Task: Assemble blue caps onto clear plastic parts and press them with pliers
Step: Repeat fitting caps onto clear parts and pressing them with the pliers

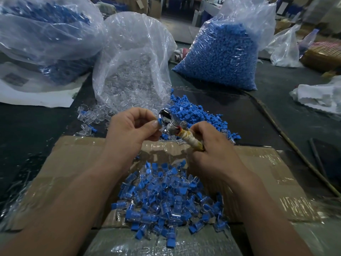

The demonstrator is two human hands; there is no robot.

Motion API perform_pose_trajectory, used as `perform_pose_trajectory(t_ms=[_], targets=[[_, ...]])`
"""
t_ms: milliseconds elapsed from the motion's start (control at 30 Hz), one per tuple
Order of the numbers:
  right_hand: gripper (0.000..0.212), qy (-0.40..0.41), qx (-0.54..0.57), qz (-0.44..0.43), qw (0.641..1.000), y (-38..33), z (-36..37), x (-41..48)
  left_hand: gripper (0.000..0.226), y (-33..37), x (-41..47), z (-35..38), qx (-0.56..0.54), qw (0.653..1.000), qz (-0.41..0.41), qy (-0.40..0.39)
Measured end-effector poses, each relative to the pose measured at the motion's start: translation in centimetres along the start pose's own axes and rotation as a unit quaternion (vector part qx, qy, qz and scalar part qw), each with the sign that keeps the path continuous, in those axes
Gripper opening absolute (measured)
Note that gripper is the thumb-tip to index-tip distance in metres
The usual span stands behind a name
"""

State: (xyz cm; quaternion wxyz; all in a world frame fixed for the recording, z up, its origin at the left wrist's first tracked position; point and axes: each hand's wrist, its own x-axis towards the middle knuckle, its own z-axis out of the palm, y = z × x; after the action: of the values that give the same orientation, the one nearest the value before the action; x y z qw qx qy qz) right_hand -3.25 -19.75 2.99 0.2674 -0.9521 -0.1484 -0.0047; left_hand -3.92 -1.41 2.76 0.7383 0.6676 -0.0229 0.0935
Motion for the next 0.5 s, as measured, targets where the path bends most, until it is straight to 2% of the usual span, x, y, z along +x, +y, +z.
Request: perform_pose_trajectory(t_ms=[200,500], targets=[[0.026,-0.023,-0.005,-0.003,1.000,-0.19,0.20,-0.04,0.024,0.08,-0.07,0.06,0.025,1.000,0.011,0.001],[0.027,-0.011,-0.004,0.008,1.000,-0.65,0.27,-0.14,0.026,0.52,-0.68,0.66,0.099,0.993,0.057,0.030]])
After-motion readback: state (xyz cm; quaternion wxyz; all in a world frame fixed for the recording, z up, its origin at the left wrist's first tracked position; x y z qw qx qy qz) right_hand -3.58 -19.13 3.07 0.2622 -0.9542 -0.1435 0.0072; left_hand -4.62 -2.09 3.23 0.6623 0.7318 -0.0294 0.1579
